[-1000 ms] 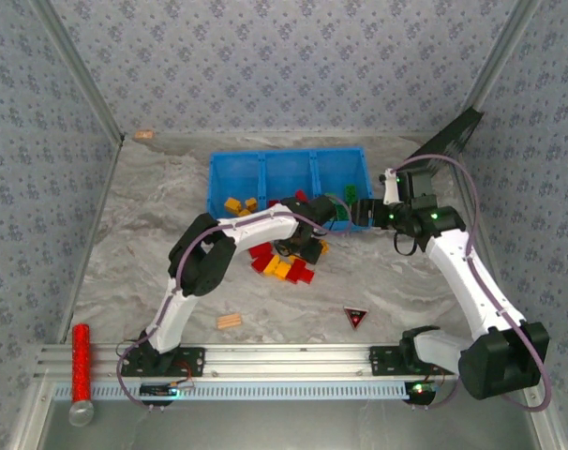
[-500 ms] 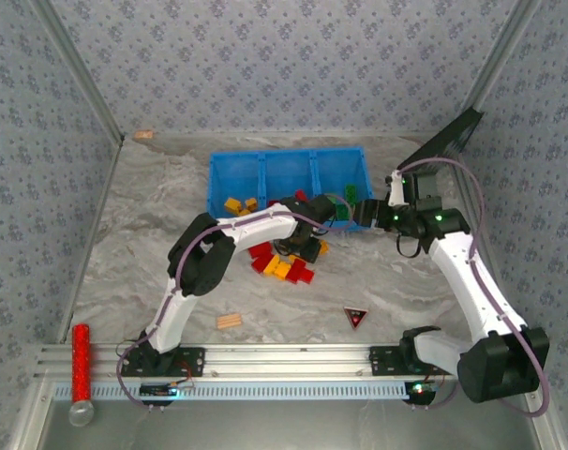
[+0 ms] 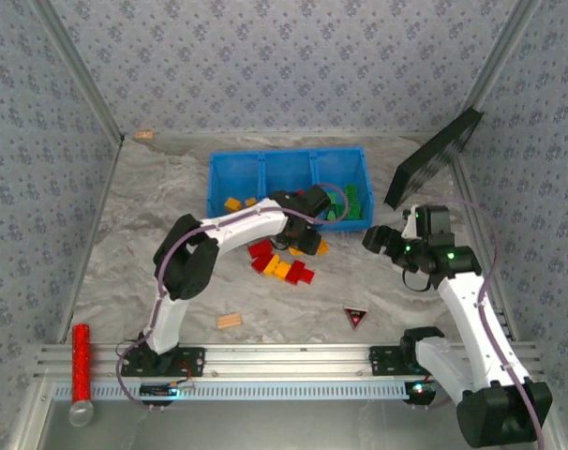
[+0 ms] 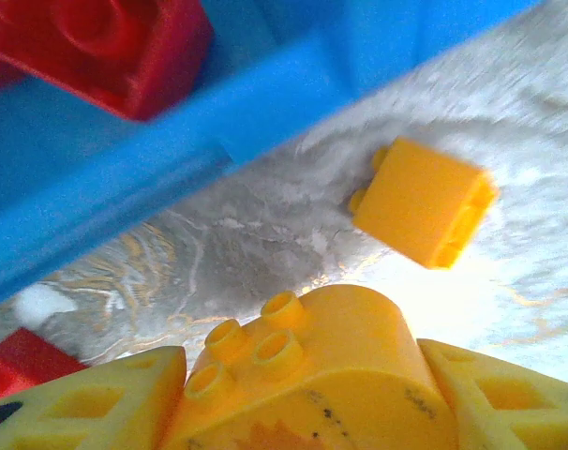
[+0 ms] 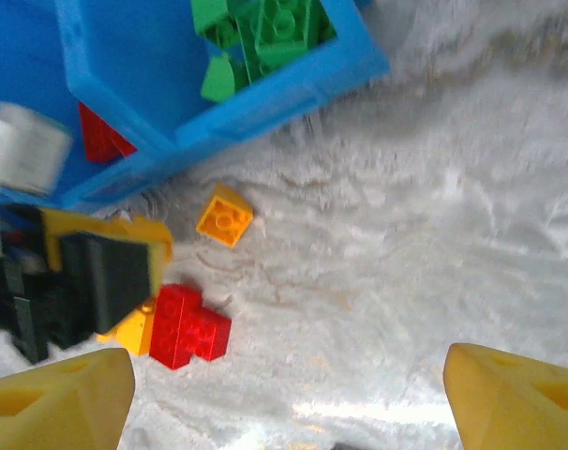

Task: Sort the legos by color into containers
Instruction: Pick up the lego from the center of the table, then place the lego in the container.

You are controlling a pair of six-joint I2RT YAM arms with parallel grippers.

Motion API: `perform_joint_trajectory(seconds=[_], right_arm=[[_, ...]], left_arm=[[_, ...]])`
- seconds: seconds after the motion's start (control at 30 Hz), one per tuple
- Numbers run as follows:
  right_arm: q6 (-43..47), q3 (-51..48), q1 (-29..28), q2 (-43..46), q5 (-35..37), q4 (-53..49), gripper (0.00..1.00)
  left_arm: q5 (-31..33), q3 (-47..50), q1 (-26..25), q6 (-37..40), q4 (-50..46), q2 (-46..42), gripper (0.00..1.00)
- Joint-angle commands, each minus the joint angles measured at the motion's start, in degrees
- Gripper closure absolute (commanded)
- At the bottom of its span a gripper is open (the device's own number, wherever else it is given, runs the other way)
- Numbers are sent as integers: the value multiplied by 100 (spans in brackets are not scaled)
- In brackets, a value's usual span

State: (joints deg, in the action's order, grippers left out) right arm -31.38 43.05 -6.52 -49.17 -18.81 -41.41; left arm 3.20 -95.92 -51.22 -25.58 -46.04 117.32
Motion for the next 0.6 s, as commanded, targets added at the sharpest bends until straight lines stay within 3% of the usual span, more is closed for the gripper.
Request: perform_joint_trajectory(seconds=[0.0, 0.27, 0.4, 0.57], right_arm=[[-1000, -375, -335, 232, -201, 153, 14], [-2507, -415, -1933, -219, 967, 542, 15], [-3536, -108, -2799, -1056, 1584, 622, 15], [-4621, 511, -3612, -2267, 1828, 649, 17]], left_arm=[[-123, -489, 133, 52, -73, -642, 63], [-110, -515, 719, 431, -259, -1618, 62], [-33, -294, 1376, 649, -261, -2008, 62], [93, -101, 2145, 942, -149, -2140, 62]])
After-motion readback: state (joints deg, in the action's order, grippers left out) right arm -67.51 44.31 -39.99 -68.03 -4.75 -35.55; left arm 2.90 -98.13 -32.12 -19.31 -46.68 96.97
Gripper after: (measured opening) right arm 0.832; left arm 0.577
